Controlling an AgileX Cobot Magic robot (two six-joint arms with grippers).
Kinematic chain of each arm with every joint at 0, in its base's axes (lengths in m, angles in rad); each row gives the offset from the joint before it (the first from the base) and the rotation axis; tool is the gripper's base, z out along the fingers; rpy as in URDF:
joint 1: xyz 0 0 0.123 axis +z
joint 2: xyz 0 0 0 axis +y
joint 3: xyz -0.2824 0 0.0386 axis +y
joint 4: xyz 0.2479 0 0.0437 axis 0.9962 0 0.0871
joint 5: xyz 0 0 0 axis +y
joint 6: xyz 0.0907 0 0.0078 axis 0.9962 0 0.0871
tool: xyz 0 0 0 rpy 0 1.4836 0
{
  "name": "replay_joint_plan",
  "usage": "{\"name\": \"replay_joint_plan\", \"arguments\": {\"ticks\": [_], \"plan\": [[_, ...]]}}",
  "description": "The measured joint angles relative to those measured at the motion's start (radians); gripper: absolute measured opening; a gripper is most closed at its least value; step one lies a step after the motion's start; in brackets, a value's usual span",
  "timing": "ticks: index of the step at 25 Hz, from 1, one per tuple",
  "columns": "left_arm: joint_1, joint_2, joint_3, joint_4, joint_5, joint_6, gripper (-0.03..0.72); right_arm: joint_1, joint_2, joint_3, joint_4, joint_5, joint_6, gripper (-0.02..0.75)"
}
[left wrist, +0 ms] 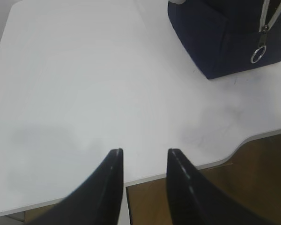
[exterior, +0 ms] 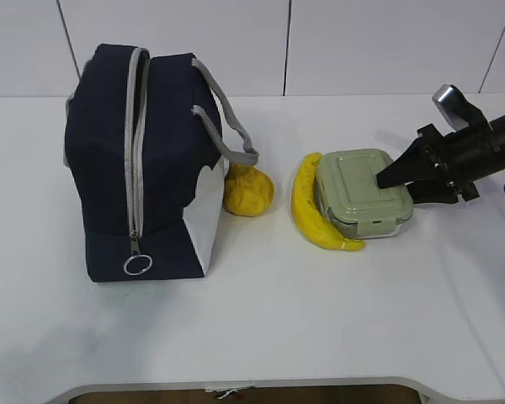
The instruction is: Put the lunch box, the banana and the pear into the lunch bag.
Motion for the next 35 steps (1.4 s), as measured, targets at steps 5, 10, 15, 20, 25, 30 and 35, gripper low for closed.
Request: {"name": "replay_joint_plan", "arguments": {"ticks": [5,10,15,20,25,30,35], "plan": [[0.000,0.000,0.000,0.000,0.000,0.000,0.243,0.000,0.000,0.000,0.008,0.002,0.000,0.410],[0.000,0.000,0.000,0.000,0.000,0.000,0.243,0.000,0.000,0.000,0.011,0.007,0.000,0.384],[0.000,0.000,0.000,0.000,0.000,0.000,0.243,0.000,0.000,0.000,0.017,0.008,0.000,0.375],[0.000,0.000,0.000,0.000,0.000,0.000,0.243,0.000,0.000,0.000,0.045,-0.006,0.000,0.375],[0.000,0.000,0.000,0.000,0.000,0.000,0.243,0.000,-0.018,0.000,0.044,-0.012,0.011,0.375],[0.000,0.002,0.000,-0.001,0.000,0.000,0.243,0.000,-0.099,0.000,0.039,-0.012,0.087,0.375],[0.000,0.068,-0.018,-0.043,0.000,0.000,0.243,0.000,-0.179,0.000,0.039,-0.008,0.150,0.375]]}}
